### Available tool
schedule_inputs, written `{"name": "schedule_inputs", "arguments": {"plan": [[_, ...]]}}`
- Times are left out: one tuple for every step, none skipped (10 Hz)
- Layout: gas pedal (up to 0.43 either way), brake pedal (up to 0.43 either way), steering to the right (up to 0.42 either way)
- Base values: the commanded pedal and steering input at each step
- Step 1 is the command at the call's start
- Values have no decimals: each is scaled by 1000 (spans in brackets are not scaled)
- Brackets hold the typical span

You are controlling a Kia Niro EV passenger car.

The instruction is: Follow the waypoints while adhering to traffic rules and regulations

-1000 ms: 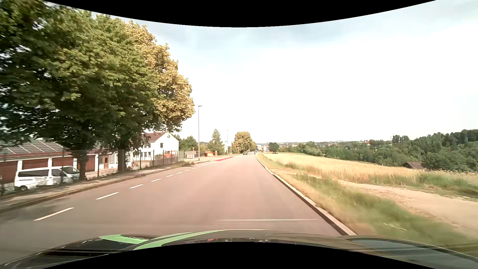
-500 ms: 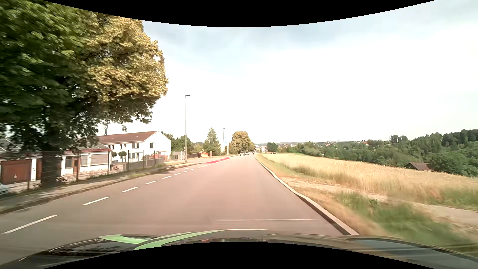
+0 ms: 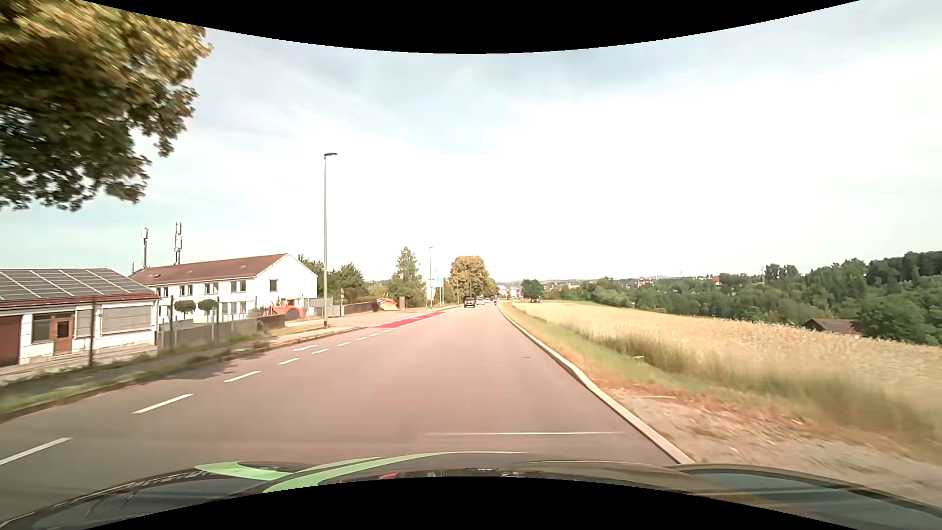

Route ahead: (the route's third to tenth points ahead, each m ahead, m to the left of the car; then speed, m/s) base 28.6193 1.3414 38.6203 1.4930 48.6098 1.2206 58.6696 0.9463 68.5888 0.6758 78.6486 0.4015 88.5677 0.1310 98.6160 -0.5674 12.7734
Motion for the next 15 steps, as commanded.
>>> {"name": "schedule_inputs", "arguments": {"plan": [[79,0,8],[79,0,8],[79,0,7],[79,0,7],[79,0,6],[79,0,6],[79,0,6],[98,0,6],[98,0,6],[110,0,5],[110,0,5],[110,0,5],[110,0,5],[110,0,4],[110,0,4]]}}
